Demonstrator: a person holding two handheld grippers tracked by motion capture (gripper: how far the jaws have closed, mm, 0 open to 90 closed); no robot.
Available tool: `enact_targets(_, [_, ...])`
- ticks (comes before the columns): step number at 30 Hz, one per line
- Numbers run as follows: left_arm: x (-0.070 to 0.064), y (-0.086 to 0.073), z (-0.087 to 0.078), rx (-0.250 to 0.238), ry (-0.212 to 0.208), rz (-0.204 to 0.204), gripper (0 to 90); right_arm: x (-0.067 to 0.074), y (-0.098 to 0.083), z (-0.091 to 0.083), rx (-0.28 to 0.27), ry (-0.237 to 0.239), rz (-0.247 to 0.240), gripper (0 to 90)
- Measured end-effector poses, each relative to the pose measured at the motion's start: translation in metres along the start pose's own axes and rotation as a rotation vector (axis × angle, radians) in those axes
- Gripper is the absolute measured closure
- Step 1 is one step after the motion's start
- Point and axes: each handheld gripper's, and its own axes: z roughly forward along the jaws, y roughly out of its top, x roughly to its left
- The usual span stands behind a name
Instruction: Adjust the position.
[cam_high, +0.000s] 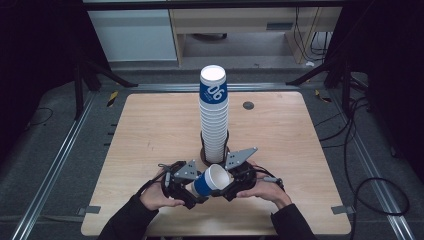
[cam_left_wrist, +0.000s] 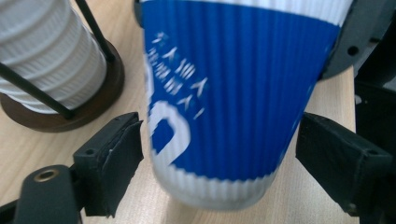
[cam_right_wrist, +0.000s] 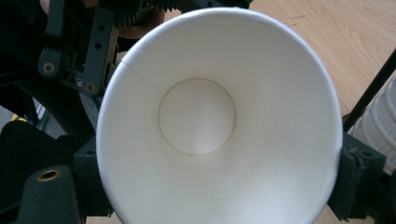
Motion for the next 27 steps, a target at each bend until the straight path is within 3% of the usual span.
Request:
enact_targets(5, [-0.001, 0.000, 0.003, 0.004, 0.009, -0.002, 25.8, 0.001, 0.000, 0.003, 0.013, 0.003, -0.003, 16.4])
enact_targets(13, [-0.003, -0.001, 0.003, -0.002, 0.010, 0.011, 26.9, 0.002, 0.000, 0.004, 0.013, 0.008, -0.005, 14.4])
enact_targets(19, [0.001, -0.002, -0.002, -0.047, 0.008, -0.011, 27.0, 0.001, 0.006, -0.011, -0.082, -0.019, -0.007, 7.8])
enact_targets(27, [0.015, -0.009, -0.026, -0.235, 0.041, -0.115, 27.0, -0.005, 0.008, -0.040, -0.230, -0.060, 0.029, 7.1])
